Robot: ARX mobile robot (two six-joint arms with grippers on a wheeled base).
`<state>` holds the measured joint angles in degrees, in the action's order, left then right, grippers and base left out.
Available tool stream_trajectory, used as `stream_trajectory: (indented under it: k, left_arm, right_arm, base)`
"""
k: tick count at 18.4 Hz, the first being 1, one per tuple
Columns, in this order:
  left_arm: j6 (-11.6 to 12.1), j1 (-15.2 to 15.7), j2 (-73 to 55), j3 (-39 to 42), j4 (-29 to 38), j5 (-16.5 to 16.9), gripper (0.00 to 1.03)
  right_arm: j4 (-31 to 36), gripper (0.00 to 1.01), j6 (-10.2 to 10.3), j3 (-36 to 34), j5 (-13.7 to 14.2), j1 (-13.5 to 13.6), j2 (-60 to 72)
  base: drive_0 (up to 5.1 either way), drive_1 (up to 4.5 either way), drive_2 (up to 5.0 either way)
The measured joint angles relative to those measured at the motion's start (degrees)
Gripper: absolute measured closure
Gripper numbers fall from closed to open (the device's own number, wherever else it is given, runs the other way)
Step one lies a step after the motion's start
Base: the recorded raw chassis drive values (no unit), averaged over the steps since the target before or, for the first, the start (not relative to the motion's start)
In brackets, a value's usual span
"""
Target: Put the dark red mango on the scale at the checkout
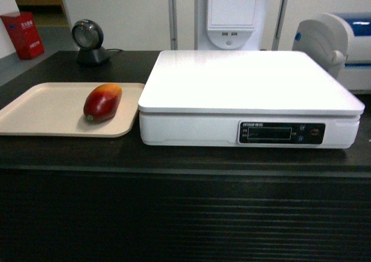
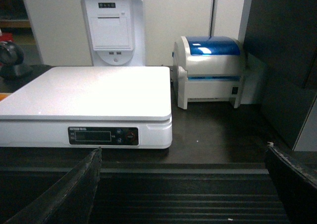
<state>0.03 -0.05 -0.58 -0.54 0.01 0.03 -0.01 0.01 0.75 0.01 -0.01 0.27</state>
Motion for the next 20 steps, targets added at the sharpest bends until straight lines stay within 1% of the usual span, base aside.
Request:
stream_trajectory:
  k: [20]
  left_arm:
    - [0.0, 0.0, 0.0, 0.0, -0.2, 0.0, 0.05]
  right_arm:
    - [-0.2, 0.03, 0.0, 0.0, 0.0, 0.0, 0.0]
  base:
    - [0.0, 0.0, 0.0]
